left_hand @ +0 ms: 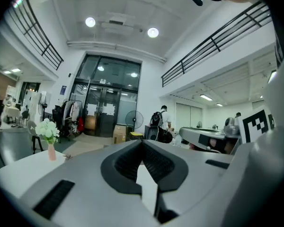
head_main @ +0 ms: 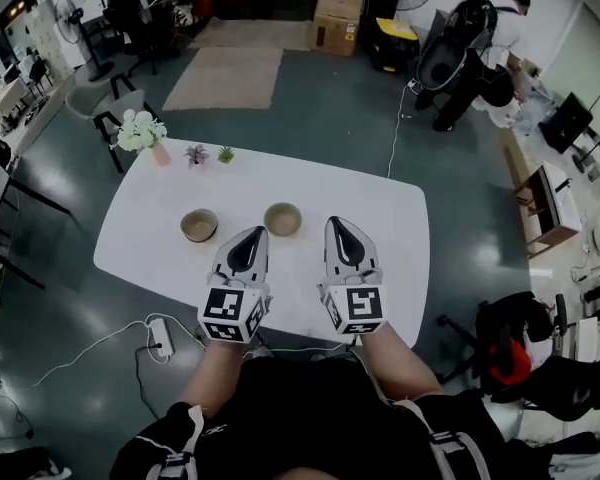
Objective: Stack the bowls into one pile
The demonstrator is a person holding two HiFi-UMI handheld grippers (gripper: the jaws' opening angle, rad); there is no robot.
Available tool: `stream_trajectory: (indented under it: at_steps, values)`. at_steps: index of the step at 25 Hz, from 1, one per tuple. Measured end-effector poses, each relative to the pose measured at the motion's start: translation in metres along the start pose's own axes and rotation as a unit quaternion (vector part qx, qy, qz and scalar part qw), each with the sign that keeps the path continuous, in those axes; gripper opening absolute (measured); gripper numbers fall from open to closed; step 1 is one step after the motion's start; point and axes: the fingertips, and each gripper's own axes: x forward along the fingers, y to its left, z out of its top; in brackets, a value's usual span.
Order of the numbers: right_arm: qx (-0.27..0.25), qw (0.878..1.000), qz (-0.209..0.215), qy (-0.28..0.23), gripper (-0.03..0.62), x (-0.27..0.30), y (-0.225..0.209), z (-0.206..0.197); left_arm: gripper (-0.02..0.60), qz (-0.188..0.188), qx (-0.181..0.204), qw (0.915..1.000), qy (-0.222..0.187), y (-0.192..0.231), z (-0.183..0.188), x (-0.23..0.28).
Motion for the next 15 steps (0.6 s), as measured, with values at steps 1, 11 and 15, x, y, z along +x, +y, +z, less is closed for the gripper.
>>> stream_trajectory:
  at_steps: [1, 11, 15]
  values:
    - [0.003, 1.0, 0.001, -0.006, 0.015, -0.004, -0.002, 0.004, 0.012, 0.001, 0.001, 1.0, 0.002, -0.005, 0.002, 0.0]
    - [0.032, 0.996, 0.082, -0.024, 0.15, -0.017, 0.009, 0.014, 0.012, 0.035, 0.009, 0.9993, 0.005, -0.016, 0.01, -0.021]
    - [-0.081, 0.982, 0.164, 0.051, 0.218, 0.017, 0.04, -0.033, 0.012, 0.059, 0.016, 0.9981, 0.009, 0.001, -0.001, -0.033]
